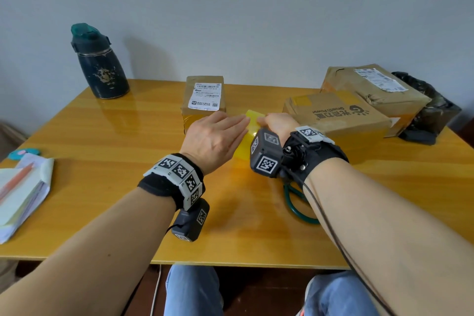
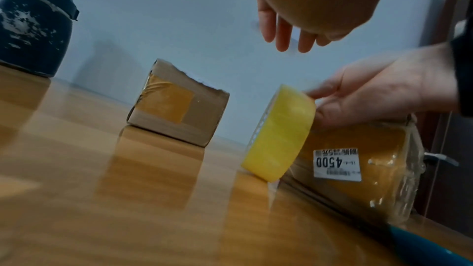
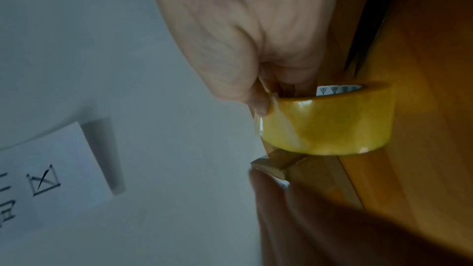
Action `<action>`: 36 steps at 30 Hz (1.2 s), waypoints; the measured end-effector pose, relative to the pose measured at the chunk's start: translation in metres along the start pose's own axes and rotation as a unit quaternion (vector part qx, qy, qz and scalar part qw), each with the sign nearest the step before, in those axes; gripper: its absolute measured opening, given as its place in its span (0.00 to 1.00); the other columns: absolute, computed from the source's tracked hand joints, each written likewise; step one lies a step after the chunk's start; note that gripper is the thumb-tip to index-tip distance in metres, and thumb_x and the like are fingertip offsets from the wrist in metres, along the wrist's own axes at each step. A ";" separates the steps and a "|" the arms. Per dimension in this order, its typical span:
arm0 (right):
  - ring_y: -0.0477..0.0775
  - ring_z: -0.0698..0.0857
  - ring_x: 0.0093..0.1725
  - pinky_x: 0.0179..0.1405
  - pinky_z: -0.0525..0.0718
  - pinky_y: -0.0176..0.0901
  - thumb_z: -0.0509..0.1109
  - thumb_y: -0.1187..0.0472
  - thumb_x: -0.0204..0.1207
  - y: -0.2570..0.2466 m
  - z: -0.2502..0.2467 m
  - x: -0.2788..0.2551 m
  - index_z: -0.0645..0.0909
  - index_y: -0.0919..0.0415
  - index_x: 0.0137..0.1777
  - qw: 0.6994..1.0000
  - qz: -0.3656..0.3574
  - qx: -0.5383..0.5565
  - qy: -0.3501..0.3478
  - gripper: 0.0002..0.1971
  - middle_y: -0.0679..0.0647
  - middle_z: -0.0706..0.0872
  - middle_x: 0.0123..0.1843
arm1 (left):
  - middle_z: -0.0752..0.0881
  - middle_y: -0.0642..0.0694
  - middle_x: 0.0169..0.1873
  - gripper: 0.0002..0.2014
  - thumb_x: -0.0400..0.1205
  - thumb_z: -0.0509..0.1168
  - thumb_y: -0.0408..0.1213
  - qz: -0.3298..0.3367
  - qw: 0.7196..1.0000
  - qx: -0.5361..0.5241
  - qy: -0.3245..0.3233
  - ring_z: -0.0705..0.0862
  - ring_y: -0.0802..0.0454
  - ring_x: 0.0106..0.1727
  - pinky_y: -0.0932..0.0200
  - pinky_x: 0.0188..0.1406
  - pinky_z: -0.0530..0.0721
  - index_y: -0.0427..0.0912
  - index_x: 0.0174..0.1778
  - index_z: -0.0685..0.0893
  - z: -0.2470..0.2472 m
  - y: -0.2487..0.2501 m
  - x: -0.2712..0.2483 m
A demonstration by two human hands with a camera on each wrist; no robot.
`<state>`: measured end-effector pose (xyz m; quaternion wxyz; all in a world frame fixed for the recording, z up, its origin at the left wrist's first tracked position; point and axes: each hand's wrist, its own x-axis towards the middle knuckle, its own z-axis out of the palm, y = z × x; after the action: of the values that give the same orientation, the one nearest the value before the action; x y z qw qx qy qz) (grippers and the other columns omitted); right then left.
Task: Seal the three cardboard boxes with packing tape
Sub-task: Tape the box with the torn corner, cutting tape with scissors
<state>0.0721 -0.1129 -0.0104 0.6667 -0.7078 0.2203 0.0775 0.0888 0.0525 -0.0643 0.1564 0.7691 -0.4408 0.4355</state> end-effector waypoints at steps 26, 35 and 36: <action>0.67 0.75 0.72 0.67 0.76 0.67 0.65 0.71 0.80 0.027 0.000 0.017 0.63 0.60 0.81 0.986 -0.005 0.148 -0.079 0.30 0.65 0.70 0.78 | 0.89 0.39 0.47 0.15 0.83 0.67 0.41 -0.619 0.498 -0.552 -0.254 0.89 0.53 0.37 0.59 0.28 0.87 0.33 0.58 0.84 0.006 0.019 0.030; 0.70 0.76 0.70 0.52 0.81 0.64 0.58 0.70 0.83 0.023 -0.002 0.021 0.58 0.54 0.83 0.970 0.032 0.198 -0.139 0.29 0.66 0.64 0.81 | 0.90 0.46 0.35 0.04 0.83 0.66 0.36 -0.620 0.480 -0.584 -0.211 0.88 0.49 0.41 0.52 0.45 0.90 0.39 0.46 0.84 0.013 0.021 0.029; 0.69 0.76 0.71 0.49 0.81 0.62 0.58 0.69 0.83 0.024 -0.002 0.022 0.58 0.53 0.83 0.968 0.034 0.199 -0.146 0.29 0.66 0.64 0.81 | 0.90 0.45 0.36 0.04 0.83 0.67 0.36 -0.620 0.476 -0.586 -0.212 0.88 0.47 0.44 0.49 0.51 0.88 0.40 0.45 0.84 0.013 0.020 0.029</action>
<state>0.0812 -0.1195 -0.0410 0.8161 -0.5339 0.1555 0.1569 0.0858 0.0173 -0.0516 0.7017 0.6406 -0.0215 -0.3111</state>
